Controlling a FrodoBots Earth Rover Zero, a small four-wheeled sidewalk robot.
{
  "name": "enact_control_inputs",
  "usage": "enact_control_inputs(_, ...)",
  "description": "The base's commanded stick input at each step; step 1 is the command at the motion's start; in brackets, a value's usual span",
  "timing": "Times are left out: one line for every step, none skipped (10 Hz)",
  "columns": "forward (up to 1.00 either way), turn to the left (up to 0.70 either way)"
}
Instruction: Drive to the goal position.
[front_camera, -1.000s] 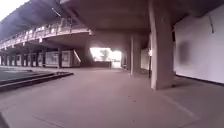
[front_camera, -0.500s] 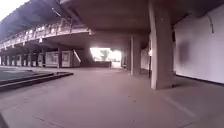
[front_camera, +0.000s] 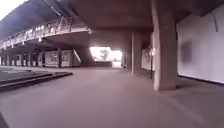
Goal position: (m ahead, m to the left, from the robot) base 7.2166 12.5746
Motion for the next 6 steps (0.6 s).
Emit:
enact_control_inputs(0.85, 0.0)
enact_control_inputs(0.85, 0.0)
enact_control_inputs(0.85, 0.0)
enact_control_inputs(0.85, 0.0)
enact_control_inputs(0.85, 0.0)
enact_control_inputs(0.85, 0.0)
